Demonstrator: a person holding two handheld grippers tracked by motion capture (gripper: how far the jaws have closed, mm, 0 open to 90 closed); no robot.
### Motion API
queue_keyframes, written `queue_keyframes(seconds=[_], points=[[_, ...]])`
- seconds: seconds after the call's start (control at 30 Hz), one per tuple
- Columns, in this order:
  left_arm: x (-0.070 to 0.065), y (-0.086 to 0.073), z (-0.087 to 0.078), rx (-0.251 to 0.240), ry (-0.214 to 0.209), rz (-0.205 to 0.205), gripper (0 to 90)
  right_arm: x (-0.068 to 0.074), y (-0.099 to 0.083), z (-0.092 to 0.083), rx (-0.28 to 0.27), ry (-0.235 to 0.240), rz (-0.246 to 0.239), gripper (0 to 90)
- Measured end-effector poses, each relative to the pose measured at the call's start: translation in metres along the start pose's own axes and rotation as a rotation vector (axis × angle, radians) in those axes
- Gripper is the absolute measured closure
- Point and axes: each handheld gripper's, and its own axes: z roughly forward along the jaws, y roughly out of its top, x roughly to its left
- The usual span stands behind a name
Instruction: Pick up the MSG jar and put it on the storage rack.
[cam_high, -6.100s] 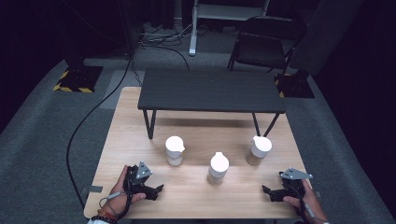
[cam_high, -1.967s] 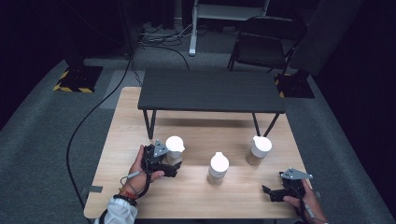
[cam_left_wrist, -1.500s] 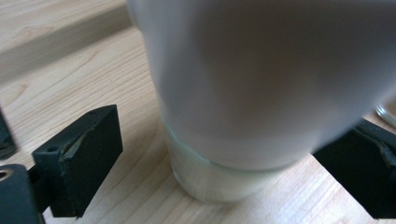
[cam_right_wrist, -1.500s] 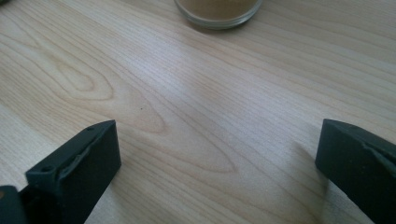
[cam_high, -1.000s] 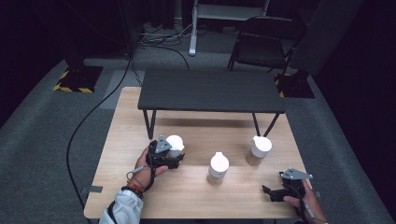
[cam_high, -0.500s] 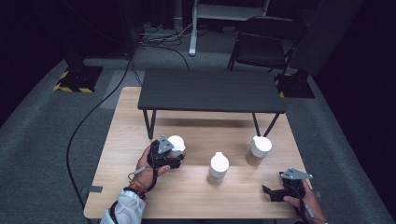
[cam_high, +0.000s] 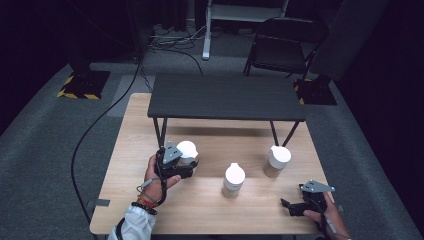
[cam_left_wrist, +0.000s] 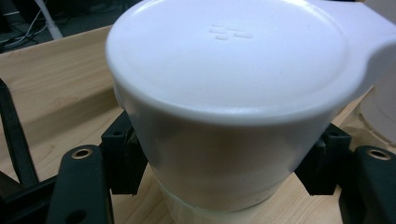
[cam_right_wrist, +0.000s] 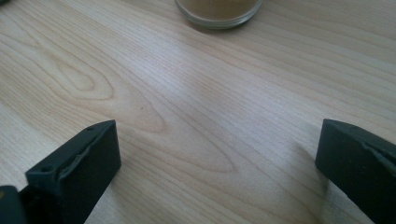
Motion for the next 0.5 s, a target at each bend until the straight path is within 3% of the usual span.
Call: queue_keyframes(seconds=[0.5], points=[[-0.007, 0.012, -0.019, -0.066, -0.008, 0.004, 30.2, 0.0, 0.0, 0.0, 0.0, 0.0, 0.0, 0.0]])
